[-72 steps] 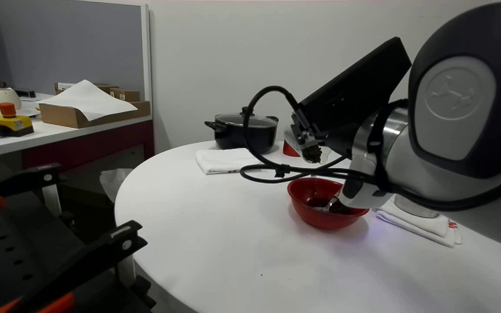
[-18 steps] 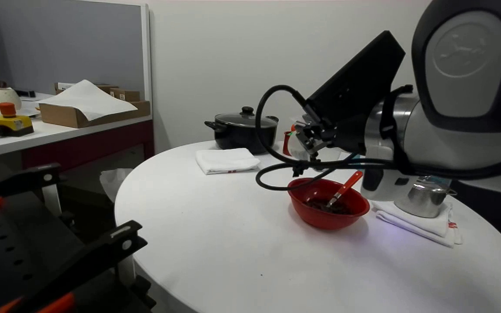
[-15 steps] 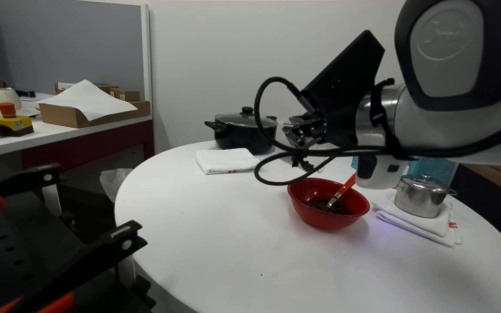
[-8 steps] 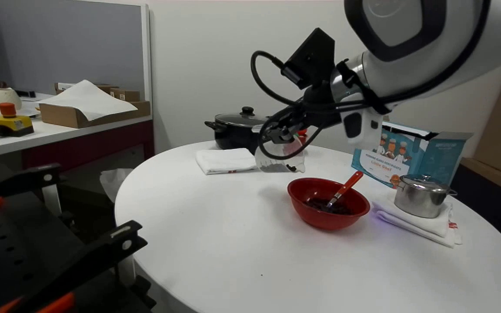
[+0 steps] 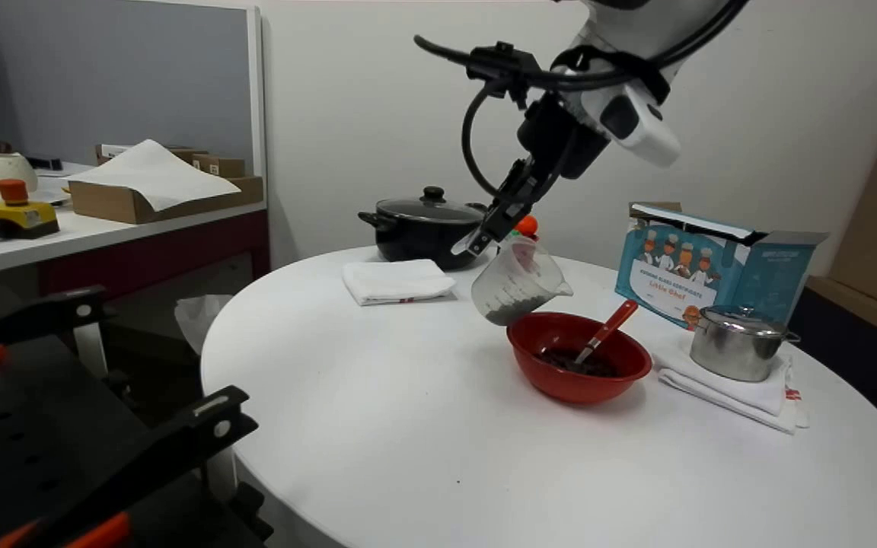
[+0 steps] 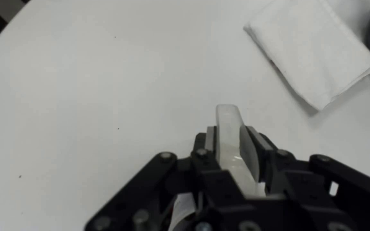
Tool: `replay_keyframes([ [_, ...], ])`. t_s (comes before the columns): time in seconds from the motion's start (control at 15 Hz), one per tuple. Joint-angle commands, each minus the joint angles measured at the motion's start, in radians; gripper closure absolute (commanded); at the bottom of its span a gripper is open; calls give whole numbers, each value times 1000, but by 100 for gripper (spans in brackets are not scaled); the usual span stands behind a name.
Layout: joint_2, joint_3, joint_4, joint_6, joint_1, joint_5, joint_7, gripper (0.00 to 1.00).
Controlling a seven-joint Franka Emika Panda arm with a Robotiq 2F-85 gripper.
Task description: Pour some of the things in the jug into the bowl
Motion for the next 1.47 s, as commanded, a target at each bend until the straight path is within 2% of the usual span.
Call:
replay_keyframes([
  [0.0,-126,17,-106,154,67,-224,211,94],
  [0.27,-200,32,-172,231,172,-566,491,94],
  [0.33,-210,4,-182,227,232,-645,555,94],
  [0.8,-186,11,-186,178,473,-1185,1011,94],
  [0.87,-177,90,-178,175,410,-1268,1079,94],
  [1.0,-163,129,-177,192,392,-1339,1130,94],
  [1.4,-72,205,-163,273,315,-1380,1111,94],
])
